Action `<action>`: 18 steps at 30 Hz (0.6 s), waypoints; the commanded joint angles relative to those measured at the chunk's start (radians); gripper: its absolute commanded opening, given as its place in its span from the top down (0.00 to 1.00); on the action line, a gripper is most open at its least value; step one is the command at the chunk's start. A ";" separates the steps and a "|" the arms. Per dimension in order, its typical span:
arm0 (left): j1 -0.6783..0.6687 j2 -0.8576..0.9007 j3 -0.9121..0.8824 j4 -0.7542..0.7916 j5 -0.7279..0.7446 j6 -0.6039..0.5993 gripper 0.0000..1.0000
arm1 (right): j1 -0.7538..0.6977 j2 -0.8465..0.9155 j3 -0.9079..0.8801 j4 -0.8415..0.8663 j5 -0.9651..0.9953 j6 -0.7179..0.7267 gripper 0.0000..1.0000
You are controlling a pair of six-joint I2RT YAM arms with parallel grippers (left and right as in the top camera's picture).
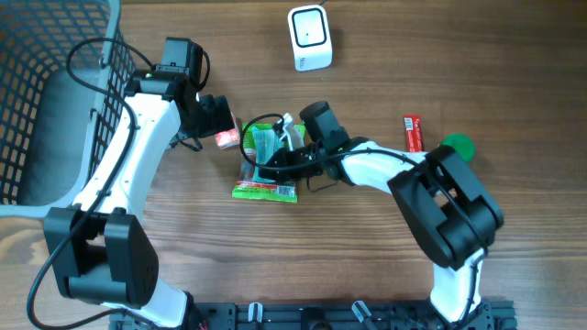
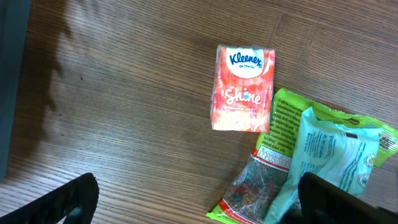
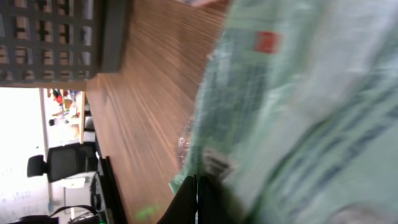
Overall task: Scan the item barcode
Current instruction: 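Reach right gripper to snack pile and grasp pale-green tissue pack, then pull tissue pack with right gripper out of pile to the right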
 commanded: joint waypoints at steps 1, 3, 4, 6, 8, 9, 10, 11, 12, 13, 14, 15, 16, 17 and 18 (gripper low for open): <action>0.001 -0.013 0.013 0.000 0.001 0.012 0.00 | 0.001 -0.150 -0.005 0.029 -0.010 0.021 0.96; 0.001 -0.013 0.013 0.000 0.001 0.012 0.00 | 0.003 -0.183 -0.005 0.050 -0.009 0.021 0.96; 0.001 -0.013 0.013 0.000 0.001 0.012 0.00 | 0.004 -0.181 -0.005 0.051 0.001 0.021 0.96; 0.001 -0.013 0.013 0.000 0.001 0.012 0.00 | 0.008 -0.166 -0.010 0.036 0.058 0.021 0.96; 0.001 -0.013 0.013 0.000 0.001 0.012 0.00 | 0.023 -0.138 -0.019 0.037 0.135 0.021 0.96; 0.001 -0.013 0.013 0.000 0.001 0.012 0.00 | 0.031 -0.126 -0.019 0.039 0.152 0.021 0.96; 0.001 -0.013 0.013 0.000 0.001 0.012 0.00 | 0.049 -0.098 -0.019 0.041 0.198 0.021 0.95; 0.001 -0.013 0.013 0.000 0.001 0.012 0.00 | 0.063 -0.070 -0.019 0.041 0.240 0.019 0.94; 0.001 -0.013 0.013 0.000 0.001 0.012 0.00 | 0.073 -0.043 -0.019 0.043 0.268 0.019 0.93; 0.001 -0.013 0.013 0.000 0.001 0.012 0.00 | 0.079 -0.023 -0.019 0.047 0.278 0.021 0.94; 0.001 -0.013 0.013 0.000 0.001 0.012 0.00 | 0.082 0.006 -0.019 0.053 0.280 0.022 0.94; 0.001 -0.013 0.013 0.000 0.001 0.012 0.00 | 0.082 0.022 -0.019 0.053 0.280 0.029 0.95; 0.001 -0.013 0.013 0.000 0.001 0.012 0.00 | 0.079 0.022 -0.018 0.058 0.268 0.029 0.96; 0.001 -0.013 0.013 0.000 0.001 0.012 0.00 | 0.078 0.008 -0.017 0.096 0.216 0.031 0.96; 0.001 -0.013 0.013 0.000 0.001 0.012 0.00 | 0.076 -0.004 -0.016 0.135 0.166 0.042 0.95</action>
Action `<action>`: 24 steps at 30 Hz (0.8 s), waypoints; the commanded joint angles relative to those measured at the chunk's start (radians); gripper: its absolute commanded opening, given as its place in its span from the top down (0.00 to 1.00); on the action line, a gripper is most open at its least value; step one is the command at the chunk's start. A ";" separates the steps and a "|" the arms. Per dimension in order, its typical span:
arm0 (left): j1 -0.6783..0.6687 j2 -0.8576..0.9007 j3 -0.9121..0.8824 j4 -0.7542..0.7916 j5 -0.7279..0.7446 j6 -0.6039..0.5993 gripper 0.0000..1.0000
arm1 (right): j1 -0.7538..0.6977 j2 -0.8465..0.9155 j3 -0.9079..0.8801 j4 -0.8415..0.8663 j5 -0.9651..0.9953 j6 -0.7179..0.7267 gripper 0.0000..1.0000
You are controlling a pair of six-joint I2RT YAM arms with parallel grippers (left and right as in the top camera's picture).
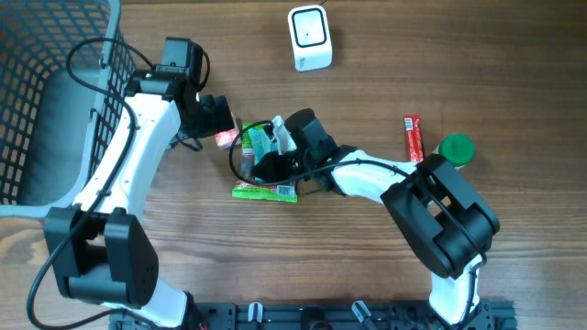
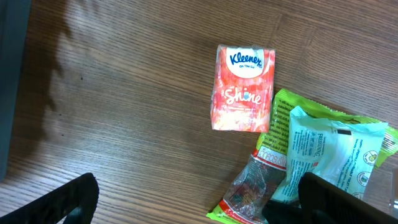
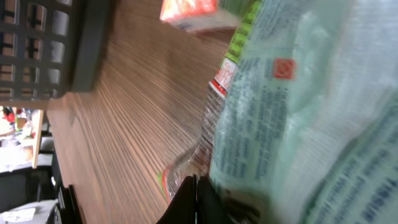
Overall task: Scan the item barcode
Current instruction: 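Pull tissue pack with right gripper out of pile to the right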
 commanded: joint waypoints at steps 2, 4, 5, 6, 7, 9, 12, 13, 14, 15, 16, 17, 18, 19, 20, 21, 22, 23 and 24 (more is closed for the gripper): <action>0.001 -0.013 0.013 0.000 0.001 0.012 0.00 | -0.008 -0.072 -0.003 0.159 -0.169 0.055 0.95; 0.001 -0.013 0.013 0.000 0.001 0.012 0.00 | -0.008 -0.124 -0.003 0.124 -0.167 0.045 0.95; 0.001 -0.013 0.013 0.000 0.001 0.012 0.00 | -0.008 -0.134 -0.003 0.106 -0.168 0.041 0.95; 0.001 -0.013 0.013 0.000 0.001 0.012 0.00 | -0.008 -0.132 -0.003 0.076 -0.164 0.041 0.95; 0.001 -0.013 0.013 0.000 0.001 0.012 0.00 | -0.008 -0.129 -0.006 0.037 -0.141 0.039 0.95; 0.001 -0.013 0.013 0.000 0.001 0.012 0.00 | -0.008 -0.129 -0.014 -0.082 -0.058 0.004 0.95; 0.001 -0.013 0.013 0.000 0.001 0.012 0.00 | -0.008 -0.129 -0.034 -0.165 0.028 -0.051 0.96; 0.001 -0.013 0.013 0.000 0.001 0.012 0.00 | -0.008 -0.129 -0.048 -0.161 0.035 -0.055 0.96; 0.001 -0.013 0.013 0.000 0.001 0.012 0.00 | -0.008 -0.129 -0.057 -0.160 0.047 -0.056 0.96; 0.001 -0.013 0.013 0.000 0.001 0.012 0.00 | -0.008 -0.129 -0.077 -0.156 0.082 -0.055 0.96; 0.001 -0.013 0.013 0.000 0.001 0.012 0.00 | -0.008 -0.127 -0.089 -0.154 0.114 -0.056 0.96; 0.001 -0.013 0.013 0.000 0.001 0.012 0.00 | -0.008 -0.123 -0.094 -0.154 0.134 -0.055 0.96; 0.001 -0.013 0.013 0.000 0.001 0.012 0.00 | -0.008 -0.117 -0.094 -0.154 0.134 -0.055 0.96; 0.001 -0.013 0.013 0.000 0.001 0.012 0.00 | -0.008 -0.104 -0.094 -0.153 0.134 -0.039 0.96; 0.001 -0.013 0.013 0.000 0.001 0.012 0.00 | -0.008 -0.095 -0.094 -0.155 0.133 -0.020 0.96; 0.001 -0.013 0.013 0.000 0.001 0.012 0.00 | -0.008 -0.094 -0.094 -0.164 0.133 -0.004 0.96; 0.001 -0.013 0.013 0.000 0.001 0.012 0.00 | -0.008 -0.103 -0.093 -0.163 0.113 -0.002 0.95; 0.001 -0.013 0.013 0.000 0.001 0.012 0.00 | -0.013 -0.140 -0.085 -0.166 0.069 -0.004 0.94; 0.001 -0.013 0.013 0.000 0.001 0.012 0.00 | -0.018 -0.188 -0.075 -0.170 0.026 -0.003 0.94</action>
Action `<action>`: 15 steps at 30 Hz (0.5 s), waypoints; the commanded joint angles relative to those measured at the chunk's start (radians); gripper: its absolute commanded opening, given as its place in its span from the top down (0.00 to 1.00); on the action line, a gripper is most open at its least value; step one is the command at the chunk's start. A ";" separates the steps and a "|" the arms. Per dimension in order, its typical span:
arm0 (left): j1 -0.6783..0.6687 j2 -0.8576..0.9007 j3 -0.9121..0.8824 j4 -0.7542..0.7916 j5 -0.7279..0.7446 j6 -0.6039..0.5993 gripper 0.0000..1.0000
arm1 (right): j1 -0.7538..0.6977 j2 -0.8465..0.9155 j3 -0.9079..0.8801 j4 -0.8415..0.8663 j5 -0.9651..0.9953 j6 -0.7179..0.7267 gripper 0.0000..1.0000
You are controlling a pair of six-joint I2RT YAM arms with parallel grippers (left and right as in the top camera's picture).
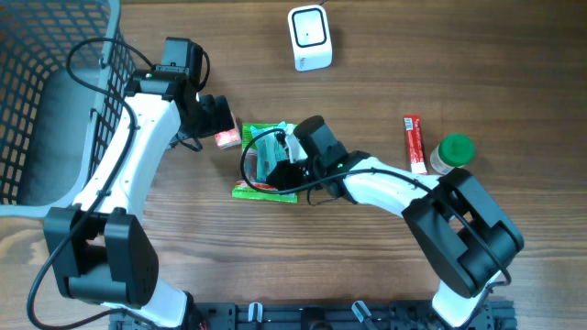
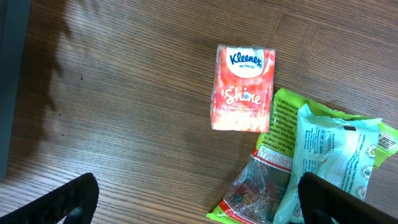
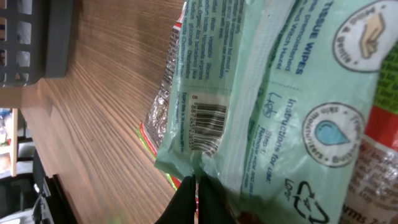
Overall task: Scan the item barcode
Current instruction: 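Pull tissue pack with right gripper out of pile to the right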
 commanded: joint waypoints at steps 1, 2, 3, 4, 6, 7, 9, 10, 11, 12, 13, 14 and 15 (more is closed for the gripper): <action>0.001 -0.013 0.013 0.000 0.001 0.012 0.00 | -0.017 -0.113 0.016 -0.014 -0.080 0.009 0.92; 0.001 -0.013 0.013 0.000 0.001 0.012 0.00 | -0.018 -0.195 0.026 -0.021 -0.092 -0.002 0.89; 0.001 -0.013 0.013 0.000 0.001 0.012 0.00 | -0.023 -0.233 0.026 -0.021 -0.087 -0.020 0.83; 0.001 -0.013 0.013 0.000 0.001 0.012 0.00 | -0.032 -0.262 0.026 -0.024 -0.047 -0.042 0.78; 0.001 -0.013 0.013 0.000 0.001 0.012 0.00 | -0.038 -0.259 0.026 -0.024 0.085 -0.073 0.67; 0.001 -0.013 0.013 0.000 0.001 0.012 0.00 | -0.040 -0.248 0.026 -0.021 0.138 -0.095 0.62; 0.001 -0.013 0.013 0.000 0.001 0.012 0.00 | -0.060 -0.224 0.031 -0.018 0.165 -0.128 0.57; 0.001 -0.013 0.013 0.000 0.001 0.012 0.00 | -0.076 -0.216 0.038 -0.027 0.158 -0.127 0.56; 0.001 -0.013 0.013 0.000 0.001 0.012 0.00 | -0.100 -0.204 0.051 -0.047 0.140 -0.127 0.55; 0.001 -0.013 0.013 0.000 0.001 0.012 0.00 | -0.132 -0.194 0.074 -0.088 0.112 -0.127 0.55; 0.001 -0.013 0.013 0.000 0.001 0.012 0.00 | -0.156 -0.190 0.088 -0.115 0.093 -0.128 0.55; 0.001 -0.013 0.013 0.000 0.001 0.012 0.00 | -0.174 -0.189 0.096 -0.129 0.080 -0.135 0.55; 0.001 -0.013 0.013 0.000 0.001 0.012 0.00 | -0.181 -0.188 0.096 -0.129 0.078 -0.139 0.55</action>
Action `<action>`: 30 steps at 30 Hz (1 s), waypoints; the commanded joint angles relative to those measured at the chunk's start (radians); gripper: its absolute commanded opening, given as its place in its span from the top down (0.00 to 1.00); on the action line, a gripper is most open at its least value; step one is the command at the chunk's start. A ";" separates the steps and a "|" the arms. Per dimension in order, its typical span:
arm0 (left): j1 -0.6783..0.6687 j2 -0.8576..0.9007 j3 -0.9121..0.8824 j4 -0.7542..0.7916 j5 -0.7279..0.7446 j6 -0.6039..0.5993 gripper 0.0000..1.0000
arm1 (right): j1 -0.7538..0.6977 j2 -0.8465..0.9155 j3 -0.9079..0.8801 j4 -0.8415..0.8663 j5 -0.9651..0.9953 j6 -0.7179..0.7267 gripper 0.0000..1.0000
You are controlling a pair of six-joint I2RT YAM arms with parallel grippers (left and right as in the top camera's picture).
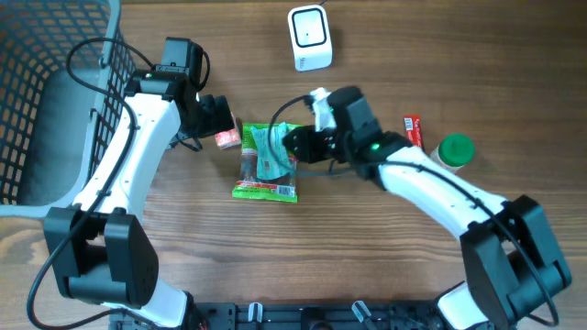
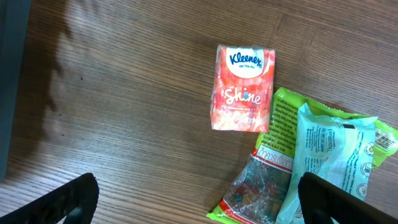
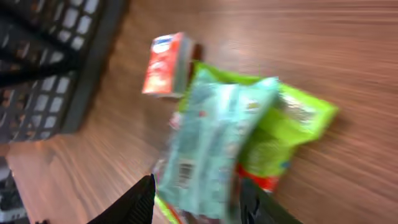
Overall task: Scan the item barcode
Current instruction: 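Pull tissue pack with right gripper out of pile to the right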
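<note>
A pale teal wipes pack (image 1: 266, 151) lies flat across a green snack bag (image 1: 263, 186) at the table's middle; its barcode shows blurred near the lower end in the right wrist view (image 3: 211, 149). My right gripper (image 1: 292, 145) sits just right of the pack, open, its fingers (image 3: 147, 198) spread either side of the pack's near end without holding it. My left gripper (image 2: 198, 186) hovers open beside the orange Kleenex pack (image 2: 244, 87), with nothing in it. The white scanner (image 1: 309, 37) stands at the far edge.
A dark wire basket (image 1: 55, 92) fills the left side, close behind the left arm. A red stick pack (image 1: 413, 133) and a green-capped bottle (image 1: 456, 148) lie to the right of the right arm. The Kleenex pack (image 1: 227, 139) touches the snack bag's top left corner.
My right gripper was shut against the wipes pack's edge, very close to it. Now it is open and drawn back to the right, and the pack rests on the snack bag. The left arm is unchanged.
My right gripper was shut at the wipes pack on the snack bag. Then it was further left with the pack pushed more upright. Then the pack's barcode face filled the right wrist view. Now the gripper is open and back from the pack, which lies flat.
</note>
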 commanded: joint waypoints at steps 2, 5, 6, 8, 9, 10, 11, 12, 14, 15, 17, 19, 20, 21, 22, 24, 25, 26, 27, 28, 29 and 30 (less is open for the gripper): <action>0.001 -0.013 0.013 0.000 0.001 0.012 0.00 | -0.016 0.016 0.042 -0.006 -0.006 -0.040 0.55; 0.001 -0.013 0.013 0.000 0.001 0.012 0.00 | -0.004 0.048 0.042 0.004 0.003 -0.040 0.55; 0.001 -0.013 0.013 0.000 0.001 0.012 0.00 | 0.000 0.069 0.042 0.009 0.003 -0.040 0.55; 0.001 -0.013 0.013 0.000 0.001 0.012 0.00 | 0.019 0.127 0.042 0.037 -0.001 -0.067 0.49; 0.001 -0.013 0.013 0.000 0.001 0.012 0.00 | 0.031 0.151 0.042 0.058 0.000 -0.069 0.49; 0.001 -0.013 0.013 0.000 0.001 0.012 0.00 | 0.039 0.168 0.042 0.080 0.000 -0.069 0.49; 0.001 -0.013 0.013 0.000 0.001 0.012 0.00 | 0.048 0.186 0.042 0.108 0.003 -0.069 0.50; 0.001 -0.013 0.013 0.000 0.001 0.012 0.00 | 0.059 0.199 0.042 0.127 0.016 -0.069 0.50; 0.001 -0.013 0.013 0.000 0.001 0.012 0.00 | 0.081 0.224 0.042 0.138 0.074 -0.069 0.50; 0.001 -0.013 0.013 0.000 0.001 0.012 0.00 | 0.090 0.231 0.042 0.140 0.091 -0.069 0.51; 0.001 -0.013 0.013 0.000 0.001 0.012 0.00 | 0.106 0.244 0.042 0.139 0.119 -0.065 0.55; 0.001 -0.013 0.013 0.000 0.001 0.012 0.00 | 0.108 0.244 0.042 0.139 0.119 -0.064 0.64; 0.001 -0.013 0.013 0.000 0.001 0.012 0.00 | 0.108 0.244 0.042 0.139 0.119 -0.064 0.75; 0.001 -0.013 0.013 0.000 0.001 0.012 0.00 | 0.107 0.240 0.043 0.140 0.112 -0.065 0.86; 0.001 -0.013 0.013 0.000 0.001 0.012 0.00 | 0.107 0.227 0.047 0.138 0.112 -0.066 0.92; 0.001 -0.013 0.013 0.000 0.001 0.012 0.00 | 0.103 0.164 0.052 0.138 0.112 -0.066 0.96; 0.001 -0.013 0.013 0.000 0.001 0.012 0.00 | 0.093 0.098 0.052 0.119 0.113 -0.066 0.96; 0.001 -0.013 0.013 0.000 0.001 0.012 0.00 | 0.078 0.041 0.052 0.088 0.113 -0.066 0.96; 0.001 -0.013 0.013 0.000 0.001 0.012 0.00 | 0.055 -0.015 0.052 0.036 0.113 -0.066 0.96; 0.001 -0.013 0.013 0.000 0.001 0.012 0.00 | 0.018 -0.071 0.052 -0.024 0.113 -0.066 0.96; 0.001 -0.013 0.013 0.000 0.001 0.012 0.00 | -0.020 -0.108 0.052 -0.086 0.114 -0.066 0.96; 0.001 -0.013 0.013 0.000 0.001 0.012 0.00 | -0.063 -0.130 0.052 -0.150 0.116 -0.065 0.96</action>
